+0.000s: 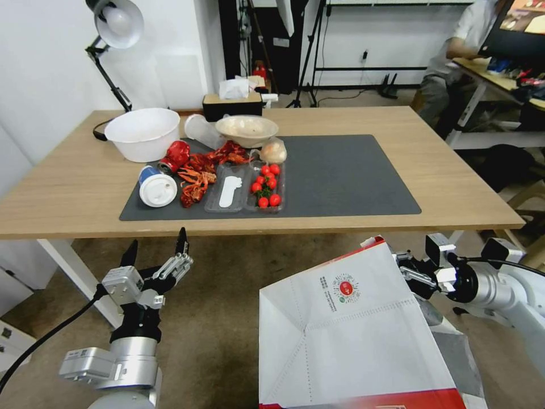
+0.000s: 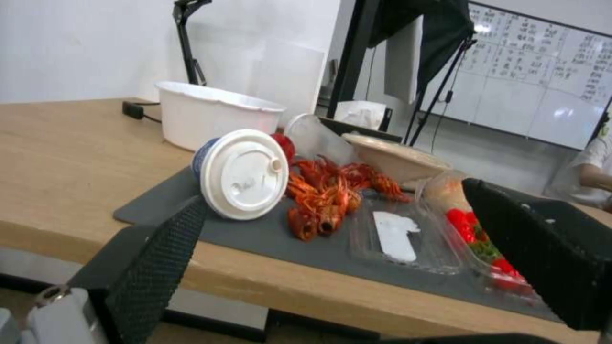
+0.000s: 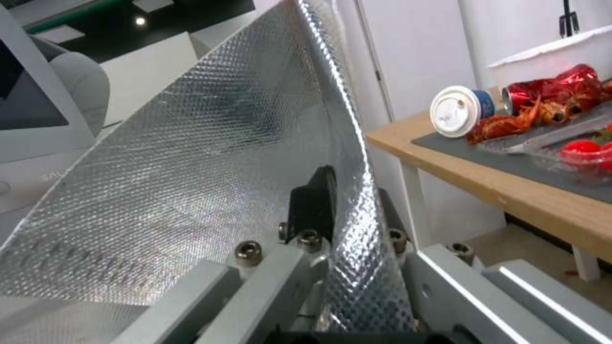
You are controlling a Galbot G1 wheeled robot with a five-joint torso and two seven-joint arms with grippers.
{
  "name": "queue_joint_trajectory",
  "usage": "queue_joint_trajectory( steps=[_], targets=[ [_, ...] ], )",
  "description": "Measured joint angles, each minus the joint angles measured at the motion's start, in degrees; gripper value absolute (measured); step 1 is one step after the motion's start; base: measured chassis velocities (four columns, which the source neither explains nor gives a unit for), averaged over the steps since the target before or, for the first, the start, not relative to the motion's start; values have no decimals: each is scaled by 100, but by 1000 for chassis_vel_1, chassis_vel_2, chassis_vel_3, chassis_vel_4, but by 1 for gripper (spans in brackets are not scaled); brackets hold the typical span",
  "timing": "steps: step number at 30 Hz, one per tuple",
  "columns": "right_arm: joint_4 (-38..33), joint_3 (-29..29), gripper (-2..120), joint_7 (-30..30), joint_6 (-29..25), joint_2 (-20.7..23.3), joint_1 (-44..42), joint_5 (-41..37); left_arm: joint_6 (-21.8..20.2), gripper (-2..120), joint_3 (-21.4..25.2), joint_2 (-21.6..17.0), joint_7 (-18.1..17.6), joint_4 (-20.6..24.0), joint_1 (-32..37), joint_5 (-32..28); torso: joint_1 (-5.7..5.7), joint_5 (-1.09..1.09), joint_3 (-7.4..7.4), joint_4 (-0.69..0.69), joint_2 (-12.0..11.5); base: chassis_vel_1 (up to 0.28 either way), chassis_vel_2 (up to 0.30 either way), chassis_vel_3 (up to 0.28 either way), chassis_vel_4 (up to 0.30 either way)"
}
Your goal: Pick up the food delivery bag from the floor and place it on the table.
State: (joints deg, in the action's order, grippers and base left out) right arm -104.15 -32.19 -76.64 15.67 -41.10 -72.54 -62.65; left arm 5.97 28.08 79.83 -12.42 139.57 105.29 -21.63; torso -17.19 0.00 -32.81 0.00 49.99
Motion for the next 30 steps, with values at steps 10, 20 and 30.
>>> queue_joint_trajectory(
  steps=[10, 20, 30],
  targets=[
    [-28, -9, 0, -10, 2, -9, -28, 0, -1, 100, 1, -4, -1, 24, 3, -5, -105, 0, -137, 0, 245, 0, 0, 0, 0],
    [-72, -30, 0, -12, 3, -24, -61, 4, -2, 100, 10, -7, -8, 47, 16, -9, -227, 0, -302, 0, 530, 0, 0, 0, 0],
    [-85, -52, 0, -8, 4, -28, -75, 5, -3, 100, 29, -11, -7, 63, 30, -15, -340, 0, -449, 0, 789, 0, 0, 0, 0]
  ],
)
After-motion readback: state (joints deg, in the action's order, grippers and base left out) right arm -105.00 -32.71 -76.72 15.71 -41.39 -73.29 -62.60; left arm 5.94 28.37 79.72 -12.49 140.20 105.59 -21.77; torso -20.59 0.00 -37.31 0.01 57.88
